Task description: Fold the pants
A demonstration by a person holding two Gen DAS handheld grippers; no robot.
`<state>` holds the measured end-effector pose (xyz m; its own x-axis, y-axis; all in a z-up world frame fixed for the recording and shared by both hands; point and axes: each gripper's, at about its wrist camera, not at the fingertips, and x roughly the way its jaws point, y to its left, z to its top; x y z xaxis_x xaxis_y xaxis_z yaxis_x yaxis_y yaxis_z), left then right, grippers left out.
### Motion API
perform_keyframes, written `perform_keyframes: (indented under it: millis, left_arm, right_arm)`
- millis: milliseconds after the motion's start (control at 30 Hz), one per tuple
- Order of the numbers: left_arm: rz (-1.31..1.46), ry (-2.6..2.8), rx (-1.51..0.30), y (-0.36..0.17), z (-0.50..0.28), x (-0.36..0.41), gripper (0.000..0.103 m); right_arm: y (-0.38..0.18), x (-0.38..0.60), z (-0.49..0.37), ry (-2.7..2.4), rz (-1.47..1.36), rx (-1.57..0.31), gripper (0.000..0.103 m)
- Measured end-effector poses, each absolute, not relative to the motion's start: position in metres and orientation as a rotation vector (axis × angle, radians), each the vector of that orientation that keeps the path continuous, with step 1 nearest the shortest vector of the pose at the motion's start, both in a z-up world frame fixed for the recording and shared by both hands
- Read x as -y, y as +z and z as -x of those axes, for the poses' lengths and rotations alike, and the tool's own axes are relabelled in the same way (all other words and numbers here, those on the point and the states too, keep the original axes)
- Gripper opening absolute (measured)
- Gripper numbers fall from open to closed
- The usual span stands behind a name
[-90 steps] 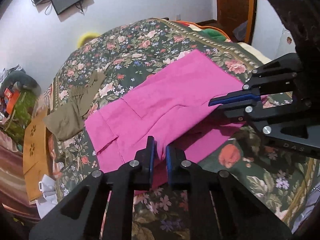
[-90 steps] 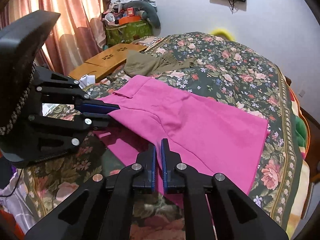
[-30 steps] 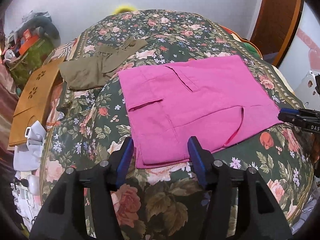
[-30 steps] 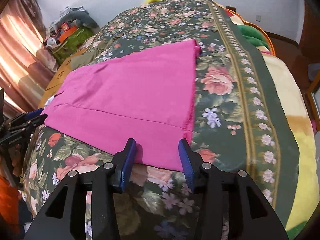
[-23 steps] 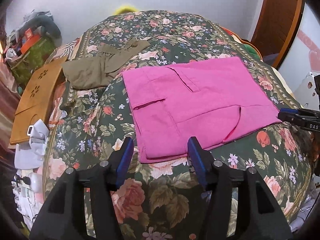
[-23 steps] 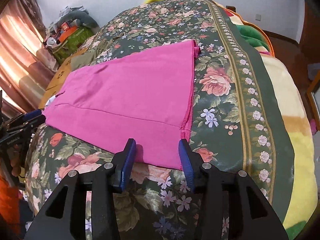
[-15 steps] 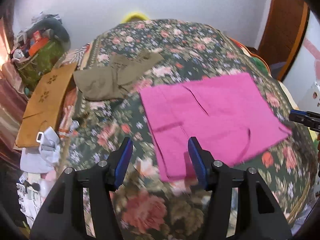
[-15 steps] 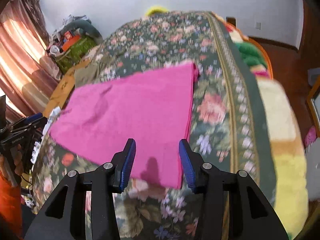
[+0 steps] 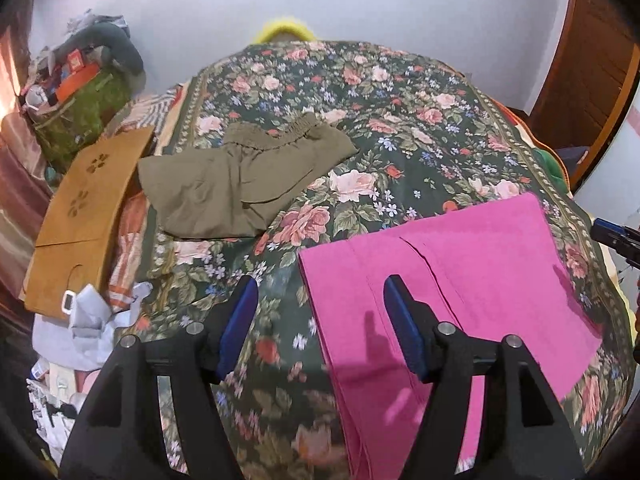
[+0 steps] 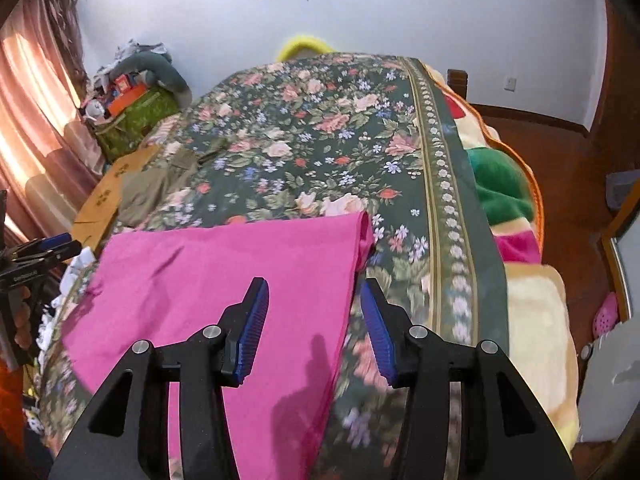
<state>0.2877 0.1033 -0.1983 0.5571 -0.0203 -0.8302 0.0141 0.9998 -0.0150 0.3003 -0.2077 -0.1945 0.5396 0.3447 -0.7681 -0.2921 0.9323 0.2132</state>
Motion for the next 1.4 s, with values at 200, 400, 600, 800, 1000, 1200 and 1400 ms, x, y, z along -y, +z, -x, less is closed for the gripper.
perform_keyframes:
  millis: [200, 400, 600, 800, 1000, 1200, 1400]
  left_arm:
    - [-0.015, -0.027, -1.032, -0.223, -0.317, -0.103, 0.065]
    - [-0.021, -0.033, -1.076, -0.247, -0.339, -0.101, 0.065]
    - [0.058, -0.057, -1.084, -0.259, -0.346, -0.104, 0.06]
    - [-0.046, -0.021, -1.056, -0.261, -0.341, -0.088, 0.05]
    - [-0.115, 0.014, -1.046, -0.265, -0.335, -0.084, 0.046]
    - [-0.171, 0.065, -1.027, -0.265, -0.329, -0.081, 0.046]
    - [-0.196, 0.168, -1.048, -0.266, -0.327, -0.09, 0.046]
  right_arm:
    - [-0.222, 0.202, -0.344, 0.366, -0.028, -0.981, 0.044]
    - [-0.243, 0.195, -0.381, 0.369, 0.006, -1.021, 0.044]
    - [-0.258, 0.187, -0.399, 0.406, 0.033, -1.016, 0.044]
    - [-0.261, 0.177, -0.398, 0.407, 0.099, -1.017, 0.015]
    - [-0.261, 0.171, -0.395, 0.375, 0.204, -0.973, 0.003]
    - [-0.264, 0.169, -0.395, 0.323, 0.258, -0.952, 0.002]
    - [-0.261, 0.168, -0.394, 0.309, 0.27, -0.94, 0.002]
